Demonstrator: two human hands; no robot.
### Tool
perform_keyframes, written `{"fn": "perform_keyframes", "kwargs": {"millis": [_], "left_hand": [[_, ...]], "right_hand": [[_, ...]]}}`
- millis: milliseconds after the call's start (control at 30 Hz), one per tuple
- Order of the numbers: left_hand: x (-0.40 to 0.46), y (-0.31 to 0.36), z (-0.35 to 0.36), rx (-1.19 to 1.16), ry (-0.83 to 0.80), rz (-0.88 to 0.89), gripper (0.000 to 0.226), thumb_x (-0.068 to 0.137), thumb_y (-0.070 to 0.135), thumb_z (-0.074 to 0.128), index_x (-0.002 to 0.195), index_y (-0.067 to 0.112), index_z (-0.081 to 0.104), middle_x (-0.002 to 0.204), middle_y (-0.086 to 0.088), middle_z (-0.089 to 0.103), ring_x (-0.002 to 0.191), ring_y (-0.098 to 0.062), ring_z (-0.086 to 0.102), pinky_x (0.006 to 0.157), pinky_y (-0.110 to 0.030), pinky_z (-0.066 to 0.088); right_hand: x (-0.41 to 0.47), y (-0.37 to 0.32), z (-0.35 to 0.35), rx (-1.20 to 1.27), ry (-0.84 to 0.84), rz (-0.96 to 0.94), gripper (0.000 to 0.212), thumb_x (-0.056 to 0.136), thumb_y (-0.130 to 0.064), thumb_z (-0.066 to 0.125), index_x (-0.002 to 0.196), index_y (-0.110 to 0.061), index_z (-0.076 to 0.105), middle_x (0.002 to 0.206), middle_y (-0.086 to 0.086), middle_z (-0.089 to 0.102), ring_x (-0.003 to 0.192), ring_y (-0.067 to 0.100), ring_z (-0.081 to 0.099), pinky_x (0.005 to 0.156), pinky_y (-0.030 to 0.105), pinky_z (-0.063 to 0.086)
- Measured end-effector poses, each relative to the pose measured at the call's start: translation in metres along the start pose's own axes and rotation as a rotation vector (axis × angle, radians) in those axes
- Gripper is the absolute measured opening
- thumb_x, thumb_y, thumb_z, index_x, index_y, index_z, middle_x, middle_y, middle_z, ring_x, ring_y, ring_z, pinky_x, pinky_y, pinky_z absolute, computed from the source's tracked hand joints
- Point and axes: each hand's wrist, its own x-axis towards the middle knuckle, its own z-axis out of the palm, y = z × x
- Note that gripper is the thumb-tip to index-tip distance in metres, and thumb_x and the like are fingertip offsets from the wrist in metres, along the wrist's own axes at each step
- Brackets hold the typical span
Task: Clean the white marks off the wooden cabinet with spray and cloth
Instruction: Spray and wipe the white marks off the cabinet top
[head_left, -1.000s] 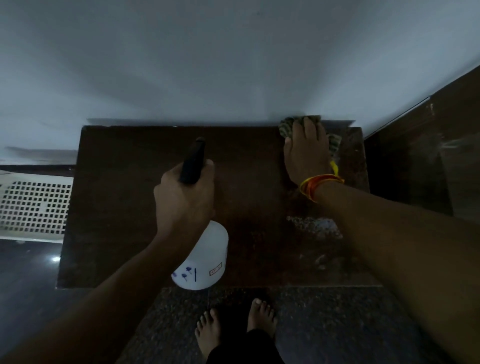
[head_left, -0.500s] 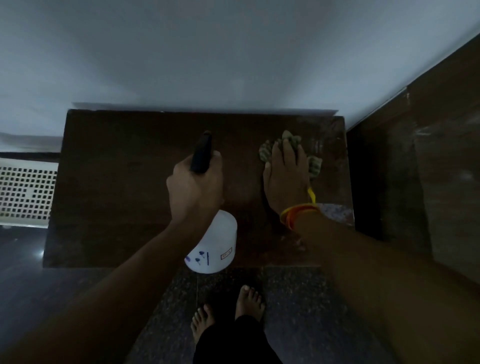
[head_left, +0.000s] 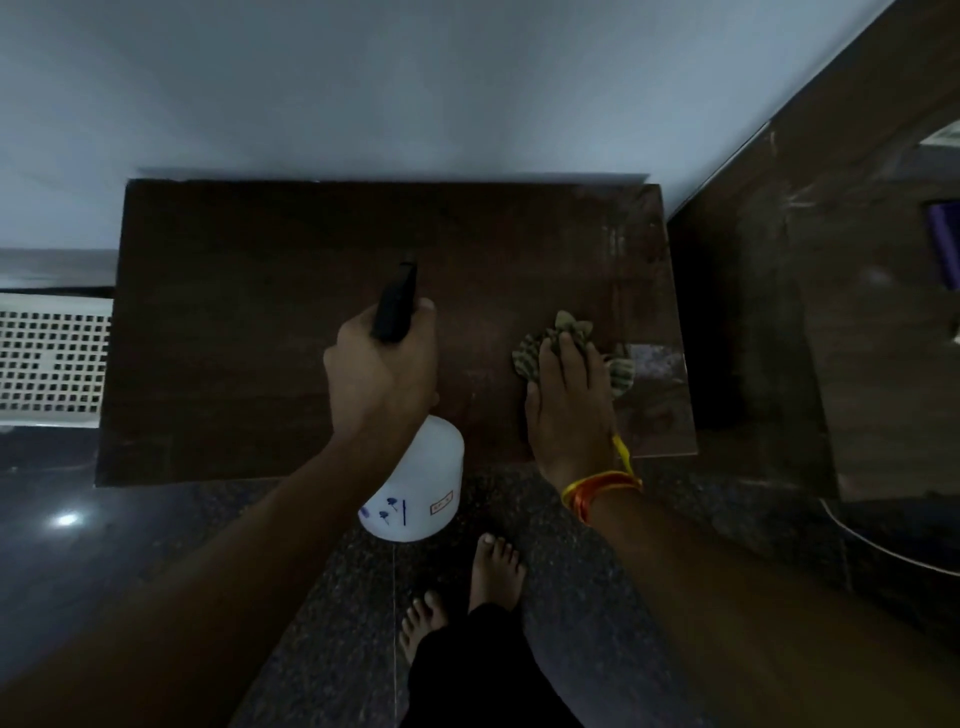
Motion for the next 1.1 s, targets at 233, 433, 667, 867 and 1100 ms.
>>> {"fn": "perform_keyframes", "kwargs": {"millis": [233,433,667,867,1100], "left_hand": [[-0.015,-0.015,-0.018,0.000,-0.003,0.027,0.026,0.096,0.035,0.054,0.074,0.023,0.052,0.065,-0.002,0.058,0.053,-0.018,0.061,0.038,-0.013,0.044],[-0.024,-0.028,-0.002,0.034,-0.025,0.017,0.026,0.096,0.036,0.053,0.073,0.024,0.052,0.065,-0.003,0.059,0.054,-0.019,0.063,0.044,-0.021,0.049],[-0.034,-0.027,0.027,0.070,-0.051,0.009,0.028,0.096,0.035,0.054,0.072,0.021,0.051,0.065,-0.006,0.057,0.054,-0.020,0.060,0.044,-0.024,0.048],[-0.038,-0.017,0.037,0.061,-0.049,-0.006,0.026,0.096,0.035,0.054,0.073,0.023,0.051,0.066,-0.005,0.058,0.053,-0.018,0.060,0.048,-0.025,0.049],[-0.042,-0.014,0.044,0.081,-0.034,-0.004,0.031,0.096,0.036,0.054,0.069,0.020,0.052,0.063,-0.006,0.059,0.053,-0.021,0.062,0.041,-0.021,0.050]], "right_hand": [[-0.035,-0.004,0.006,0.016,-0.016,0.055,0.052,0.096,-0.032,0.033,0.133,0.000,0.051,0.138,0.022,0.049,0.129,0.048,0.042,0.101,0.059,0.041],[-0.040,-0.029,0.011,0.112,-0.019,0.085,0.052,0.094,-0.033,0.031,0.134,-0.005,0.050,0.142,0.018,0.046,0.132,0.048,0.036,0.106,0.060,0.035],[-0.043,-0.004,0.007,0.110,-0.046,-0.017,0.054,0.095,-0.034,0.026,0.139,-0.008,0.045,0.145,0.017,0.043,0.134,0.044,0.035,0.108,0.056,0.035],[-0.048,0.045,0.002,0.113,-0.051,0.032,0.054,0.096,-0.035,0.029,0.137,-0.005,0.047,0.143,0.019,0.045,0.133,0.046,0.036,0.104,0.058,0.038],[-0.051,0.050,0.000,0.112,-0.044,0.082,0.055,0.096,-0.036,0.028,0.138,-0.005,0.046,0.144,0.019,0.044,0.133,0.046,0.035,0.106,0.057,0.037]]}}
